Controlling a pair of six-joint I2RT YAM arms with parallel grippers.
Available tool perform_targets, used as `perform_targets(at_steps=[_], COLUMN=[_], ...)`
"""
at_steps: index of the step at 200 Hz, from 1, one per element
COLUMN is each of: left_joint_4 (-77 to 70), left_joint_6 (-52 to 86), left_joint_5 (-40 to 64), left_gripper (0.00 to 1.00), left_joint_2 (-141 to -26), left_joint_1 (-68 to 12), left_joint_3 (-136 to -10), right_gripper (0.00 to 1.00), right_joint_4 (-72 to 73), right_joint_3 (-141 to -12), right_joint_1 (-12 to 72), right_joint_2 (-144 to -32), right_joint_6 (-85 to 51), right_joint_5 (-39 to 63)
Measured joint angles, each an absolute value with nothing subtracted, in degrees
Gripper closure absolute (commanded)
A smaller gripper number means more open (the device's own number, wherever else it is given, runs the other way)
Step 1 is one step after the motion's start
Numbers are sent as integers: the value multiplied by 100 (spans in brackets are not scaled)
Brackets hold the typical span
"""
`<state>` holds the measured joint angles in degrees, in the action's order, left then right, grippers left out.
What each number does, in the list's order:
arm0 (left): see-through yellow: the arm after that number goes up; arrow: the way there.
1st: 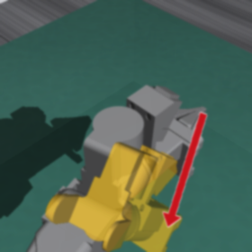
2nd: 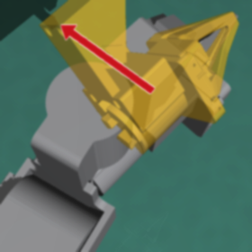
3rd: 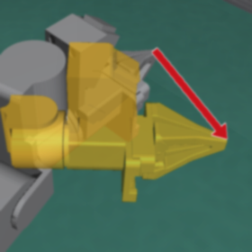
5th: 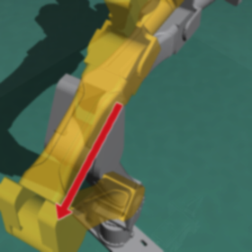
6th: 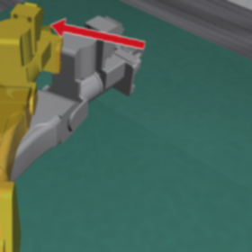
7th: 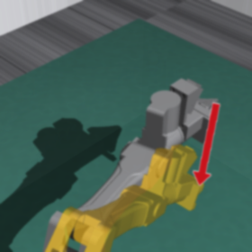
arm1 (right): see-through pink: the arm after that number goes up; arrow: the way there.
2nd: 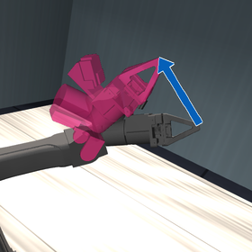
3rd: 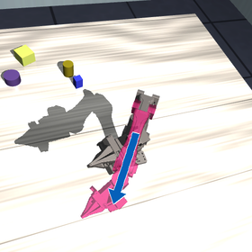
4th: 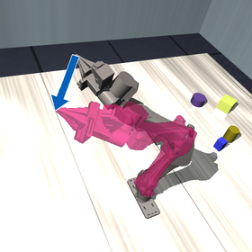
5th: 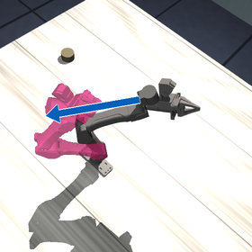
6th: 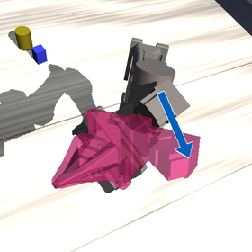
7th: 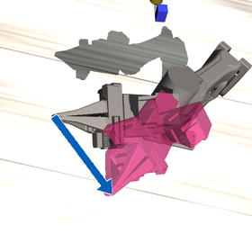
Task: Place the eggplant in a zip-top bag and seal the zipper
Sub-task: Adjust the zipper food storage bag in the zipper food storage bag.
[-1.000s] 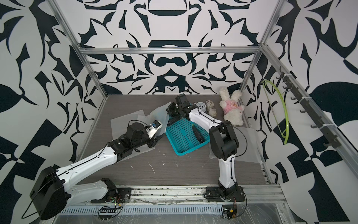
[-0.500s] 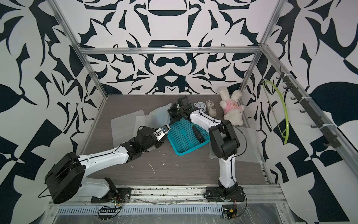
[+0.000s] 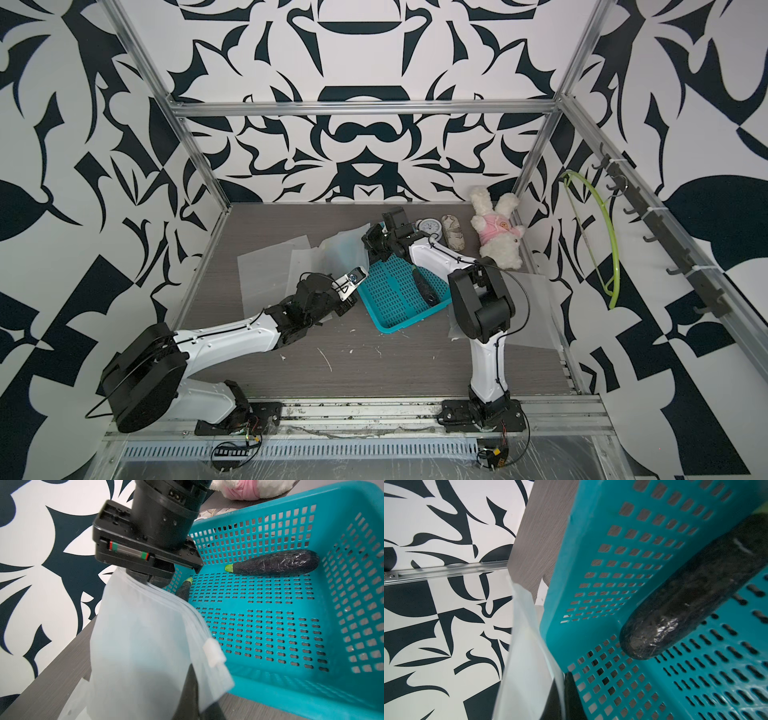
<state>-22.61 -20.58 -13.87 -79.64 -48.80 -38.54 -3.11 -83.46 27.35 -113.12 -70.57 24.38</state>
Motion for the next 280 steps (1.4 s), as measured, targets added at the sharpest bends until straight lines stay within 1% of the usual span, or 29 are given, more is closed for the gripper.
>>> perform_targets(at_steps=[11, 20, 38, 56, 70, 101, 114, 136, 160, 178, 213, 232, 257, 264, 280], left_joint_4=[-2222, -2176, -2095, -2012, -1966, -1459, -974, -226, 458, 1022, 2106, 2657, 3356, 3531, 3863], left_joint_6=[-2058, -2060, -2071, -2091, -2088, -2082, -2051, -1885, -1732, -1688, -1693, -1747, -1885, -1920, -1975], left_joint_5=[-1420, -1444, -1498, -1551, -1594, -1485, -1179, -574, 56, 735, 2257, 2773, 3258, 3336, 3437], left_gripper=[100, 100, 100, 100, 100, 100, 100, 100, 100, 100, 100, 100, 100, 100, 100], left_joint_2=[-7898, -7817, -7592, -7284, -7054, -6724, -6584, -6427, -6434, -6519, -6971, -7238, -7640, -7730, -7839], left_joint_1=[-4880, -4880, -4880, -4880, -4877, -4775, -4574, -3975, -3420, -3057, -2357, -2193, -2185, -2187, -2187], left_joint_3=[-3854, -3854, -3854, -3852, -3852, -3865, -3951, -4309, -4812, -5210, -6005, -6353, -6766, -6847, -6967], right_gripper=[100, 97, 87, 80, 78, 78, 78, 78, 79, 79, 78, 77, 75, 73, 67], right_joint_4=[-307, -311, -318, -325, -327, -458, -497, -539, -602, -576, 97, 473, 764, 843, 923], right_joint_3=[-8305, -8287, -8285, -8272, -8263, -8263, -8213, -8023, -8001, -7922, -6928, -6434, -6335, -6335, -6337], right_joint_1=[2735, 2735, 2722, 2703, 2700, 2663, 2628, 2541, 2471, 2434, 2443, 2447, 2517, 2552, 2687], right_joint_2=[-11290, -11275, -11227, -11115, -10980, -10624, -10471, -10200, -10049, -9922, -9225, -8796, -8552, -8519, -8493], right_joint_6=[-7048, -7028, -6932, -6757, -6615, -6027, -5638, -4901, -4038, -3321, -1957, -1175, -189, 99, 626], right_joint_5=[2438, 2440, 2445, 2451, 2482, 2615, 2689, 2882, 3218, 3518, 4045, 4344, 4751, 4864, 5050])
